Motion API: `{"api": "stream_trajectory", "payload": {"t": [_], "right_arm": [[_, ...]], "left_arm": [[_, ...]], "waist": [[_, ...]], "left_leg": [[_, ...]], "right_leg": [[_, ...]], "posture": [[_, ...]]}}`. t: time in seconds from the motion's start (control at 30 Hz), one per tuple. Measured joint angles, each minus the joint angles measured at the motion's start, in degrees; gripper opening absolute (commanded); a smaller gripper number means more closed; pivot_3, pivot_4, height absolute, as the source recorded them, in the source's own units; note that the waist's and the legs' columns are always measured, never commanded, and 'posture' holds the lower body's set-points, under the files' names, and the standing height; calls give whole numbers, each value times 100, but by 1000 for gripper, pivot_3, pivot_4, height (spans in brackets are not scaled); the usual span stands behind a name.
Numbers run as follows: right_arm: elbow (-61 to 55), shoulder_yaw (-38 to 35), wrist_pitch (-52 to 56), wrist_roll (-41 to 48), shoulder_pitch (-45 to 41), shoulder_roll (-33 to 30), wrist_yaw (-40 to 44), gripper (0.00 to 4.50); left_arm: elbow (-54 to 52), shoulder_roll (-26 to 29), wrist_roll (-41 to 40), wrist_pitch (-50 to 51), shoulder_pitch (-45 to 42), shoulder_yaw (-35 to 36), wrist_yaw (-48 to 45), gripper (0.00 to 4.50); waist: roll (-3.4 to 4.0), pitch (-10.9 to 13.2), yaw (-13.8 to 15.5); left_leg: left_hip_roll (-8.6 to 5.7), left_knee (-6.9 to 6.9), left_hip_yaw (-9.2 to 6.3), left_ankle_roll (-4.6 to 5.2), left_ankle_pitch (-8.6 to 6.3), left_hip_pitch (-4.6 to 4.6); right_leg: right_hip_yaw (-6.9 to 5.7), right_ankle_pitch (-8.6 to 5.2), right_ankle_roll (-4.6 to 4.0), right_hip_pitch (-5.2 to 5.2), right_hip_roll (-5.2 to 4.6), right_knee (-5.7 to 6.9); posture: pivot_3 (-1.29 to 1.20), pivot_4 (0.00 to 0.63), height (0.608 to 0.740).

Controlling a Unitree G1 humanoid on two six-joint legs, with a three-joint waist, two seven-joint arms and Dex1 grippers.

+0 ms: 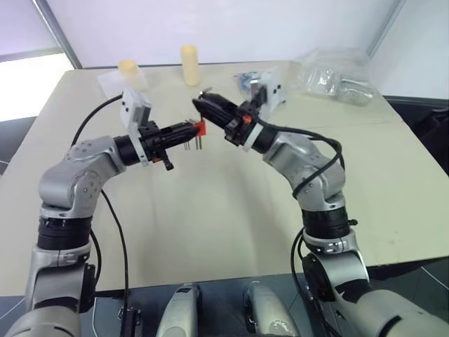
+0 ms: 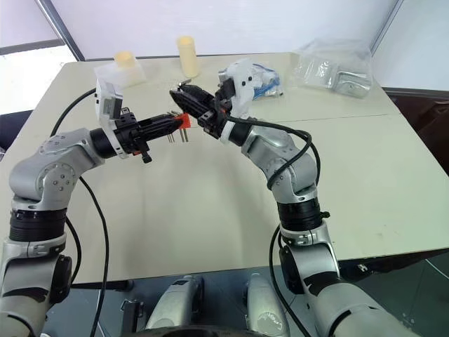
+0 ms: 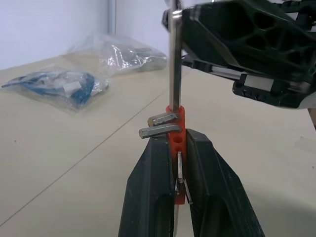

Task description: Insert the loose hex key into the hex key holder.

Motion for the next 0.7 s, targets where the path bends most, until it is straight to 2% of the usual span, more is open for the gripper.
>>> {"api": "stream_trajectory", "payload": {"t": [0.1, 0.37, 0.5, 0.7], "right_arm": [[-2, 47, 128, 9, 2, -48, 38, 4387], [-956, 34, 962, 496, 826, -956, 473, 4387], [-1123, -150, 1079, 569, 983, -1183, 424, 4387], [-1129, -445, 1032, 522, 1063, -1455, 228, 4387]], "left_arm": [[-4, 0, -3, 0, 0, 0, 6, 0], [-69, -9, -10, 13, 0, -3, 19, 0], [-88, -92, -16, 66, 0, -94, -23, 0], [-107, -568, 18, 212, 1, -511, 55, 0]], "waist": [[0, 0, 1], [0, 0, 30], [0, 0, -1], [-1, 0, 28]], "left_leg": [[0, 0, 0, 0, 0, 0], [-2, 1, -1, 4, -2, -10], [2, 2, -1, 4, -2, -9], [-2, 3, -1, 5, -3, -12]], "right_leg": [[0, 0, 0, 0, 0, 0], [-1, 0, 0, 2, -4, -16], [-1, 0, 0, 1, 2, -13], [-1, 0, 1, 2, -1, -16]], "posture": [[0, 150, 740], [0, 150, 740], [0, 150, 740], [0, 150, 740]]}}
